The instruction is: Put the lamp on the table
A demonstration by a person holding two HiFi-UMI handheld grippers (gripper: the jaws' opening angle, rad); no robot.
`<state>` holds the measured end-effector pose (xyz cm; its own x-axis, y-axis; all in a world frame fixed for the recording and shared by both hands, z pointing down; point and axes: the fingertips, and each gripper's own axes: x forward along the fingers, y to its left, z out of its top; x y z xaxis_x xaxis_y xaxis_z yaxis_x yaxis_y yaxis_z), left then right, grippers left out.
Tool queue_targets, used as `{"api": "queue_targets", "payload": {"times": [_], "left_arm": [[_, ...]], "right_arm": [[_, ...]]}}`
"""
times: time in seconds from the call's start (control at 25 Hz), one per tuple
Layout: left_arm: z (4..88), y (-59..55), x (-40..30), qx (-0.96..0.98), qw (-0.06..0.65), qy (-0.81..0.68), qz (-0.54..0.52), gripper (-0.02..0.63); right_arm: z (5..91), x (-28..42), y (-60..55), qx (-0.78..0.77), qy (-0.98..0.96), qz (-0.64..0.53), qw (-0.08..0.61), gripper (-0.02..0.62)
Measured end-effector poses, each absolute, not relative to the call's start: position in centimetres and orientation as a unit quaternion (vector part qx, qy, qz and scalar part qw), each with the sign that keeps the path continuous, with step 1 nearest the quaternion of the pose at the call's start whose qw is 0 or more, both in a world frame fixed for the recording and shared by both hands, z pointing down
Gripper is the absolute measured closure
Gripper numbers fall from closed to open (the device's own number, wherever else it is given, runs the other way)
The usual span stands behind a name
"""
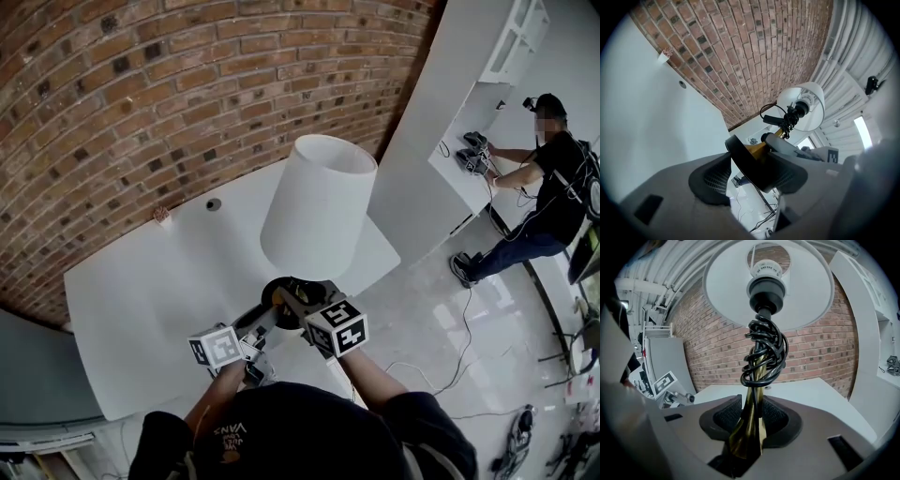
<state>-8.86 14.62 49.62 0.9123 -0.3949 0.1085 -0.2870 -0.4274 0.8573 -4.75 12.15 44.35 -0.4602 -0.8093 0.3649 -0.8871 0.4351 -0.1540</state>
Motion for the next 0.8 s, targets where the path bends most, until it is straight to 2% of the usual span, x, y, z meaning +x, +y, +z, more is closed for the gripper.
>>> {"api": "queue_targets", "payload": {"times": [0.44,0.8], "left_arm": [[49.8,8.8,-9.5,0.847,0.499,-0.179,-0.040,0.371],[50.5,5.0,-8.0,0.839,0.495,-0.216,-0.065,0.370]], "right_arm": [[44.7,-5.5,6.6,0.524,-0.825,0.174,0.116,0.468],[45.2,-4.2,2.4,0.487,-0.848,0.174,0.118,0.468]]}}
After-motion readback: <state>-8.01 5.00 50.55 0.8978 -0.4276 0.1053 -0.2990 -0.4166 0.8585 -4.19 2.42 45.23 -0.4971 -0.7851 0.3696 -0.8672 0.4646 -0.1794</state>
